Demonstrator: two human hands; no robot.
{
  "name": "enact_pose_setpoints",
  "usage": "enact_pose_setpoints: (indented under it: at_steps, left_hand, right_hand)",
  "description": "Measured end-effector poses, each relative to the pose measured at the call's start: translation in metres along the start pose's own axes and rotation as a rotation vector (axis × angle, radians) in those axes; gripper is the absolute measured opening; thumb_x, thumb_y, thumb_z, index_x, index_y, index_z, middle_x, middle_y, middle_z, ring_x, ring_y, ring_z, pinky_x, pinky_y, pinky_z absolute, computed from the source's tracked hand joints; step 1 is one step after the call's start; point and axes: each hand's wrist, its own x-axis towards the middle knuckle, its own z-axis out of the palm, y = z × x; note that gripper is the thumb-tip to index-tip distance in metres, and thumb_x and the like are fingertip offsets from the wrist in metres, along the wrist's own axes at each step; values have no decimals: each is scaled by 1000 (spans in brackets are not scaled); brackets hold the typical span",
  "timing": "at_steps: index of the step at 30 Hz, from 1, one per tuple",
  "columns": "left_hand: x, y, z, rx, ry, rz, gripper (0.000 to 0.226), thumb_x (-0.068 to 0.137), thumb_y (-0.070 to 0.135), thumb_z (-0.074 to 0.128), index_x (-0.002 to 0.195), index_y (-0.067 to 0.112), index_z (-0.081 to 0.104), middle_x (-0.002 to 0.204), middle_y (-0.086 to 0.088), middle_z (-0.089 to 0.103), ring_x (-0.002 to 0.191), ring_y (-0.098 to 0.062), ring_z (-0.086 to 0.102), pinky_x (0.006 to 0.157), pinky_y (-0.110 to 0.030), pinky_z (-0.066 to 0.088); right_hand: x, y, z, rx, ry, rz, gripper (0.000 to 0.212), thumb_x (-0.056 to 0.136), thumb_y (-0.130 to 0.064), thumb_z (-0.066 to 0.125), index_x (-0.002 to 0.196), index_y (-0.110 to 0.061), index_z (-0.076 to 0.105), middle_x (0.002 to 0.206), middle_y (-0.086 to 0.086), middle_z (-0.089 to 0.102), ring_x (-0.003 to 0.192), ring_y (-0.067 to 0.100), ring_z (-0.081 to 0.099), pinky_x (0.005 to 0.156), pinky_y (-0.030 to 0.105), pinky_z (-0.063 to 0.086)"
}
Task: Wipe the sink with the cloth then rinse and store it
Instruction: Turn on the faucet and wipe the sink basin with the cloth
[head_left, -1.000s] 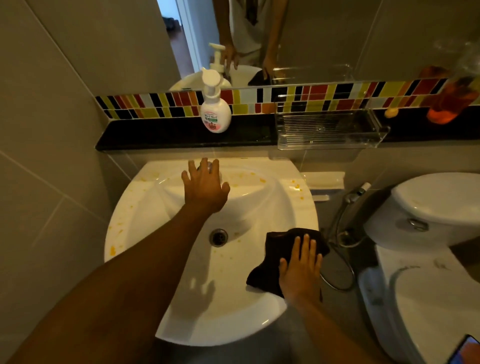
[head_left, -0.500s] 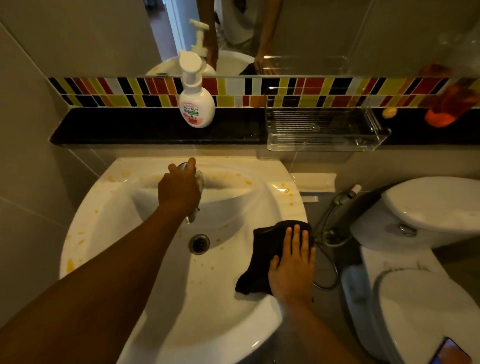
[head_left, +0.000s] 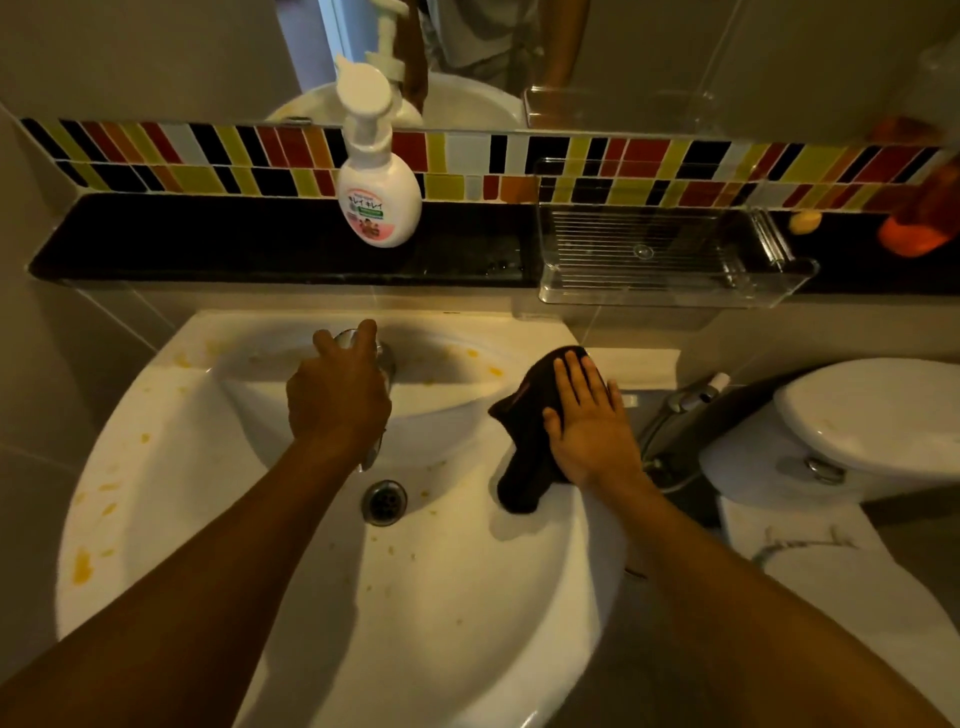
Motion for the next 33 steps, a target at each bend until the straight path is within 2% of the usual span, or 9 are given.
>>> enact_pose_setpoints:
  at_steps: [5,11,14,18,21,25,28,33]
  left_hand:
    - [1,1,1,1,-15,-6,60,89,25,63,142,24,36,132,-22,44,98,-43,59,78,-46,54]
    - [0,6,-4,6,10,-7,54,88,26,63,138,23,41,124,-20,49,98,-41,58,78,-45,52]
    - [-1,7,-4,18,8,-16,53,86,25,67,134,21,43,123,-21,51,100,-40,58,82,-45,51]
    - [-2,8,-3,22,19,-45,50,83,26,70,127,20,47,121,-21,53,100,-40,58,81,-46,50]
    - [-3,10,-4,20,31,-40,47,83,26,69,125,20,48,120,-21,53,99,-41,58,80,-46,50]
    - [-7,10,-7,18,19,-45,49,85,25,67,129,19,47,122,-23,52,102,-43,57,84,-47,50]
    - [-8,11,-9,-1,15,-38,49,85,25,68,130,19,47,122,-23,52,103,-43,57,85,-47,50]
    - [-6,10,-5,-12,16,-28,54,82,24,72,130,19,47,122,-21,53,100,-40,59,83,-46,51]
  right_hand:
    - [46,-3,-7,-33,-17,-70,62,98,-44,22,151,-25,-2,161,-5,-3,147,13,-9,120,40,-3]
    - [46,-5,-1,23,3,11,61,98,-46,21,151,-23,2,162,-2,0,148,16,-4,121,38,2]
    - [2,-1,4,83,33,53,62,99,-42,24,152,-18,3,162,3,2,149,19,-2,121,40,6]
    - [-90,-9,18,289,107,217,60,98,-34,31,152,-17,10,161,2,6,148,22,0,119,45,18]
    - [-168,-42,37,372,152,259,59,96,-39,20,151,-17,14,160,0,9,148,19,-1,120,43,10]
    - [-232,-76,57,445,135,320,60,94,-46,12,149,-21,7,158,-8,1,148,15,-8,119,42,13]
    - [-221,-72,54,418,133,316,62,93,-45,10,149,-20,6,159,-5,1,148,17,-9,118,39,8]
    - [-145,-35,34,166,114,266,60,96,-37,17,151,-15,10,160,6,10,148,24,-1,120,47,6]
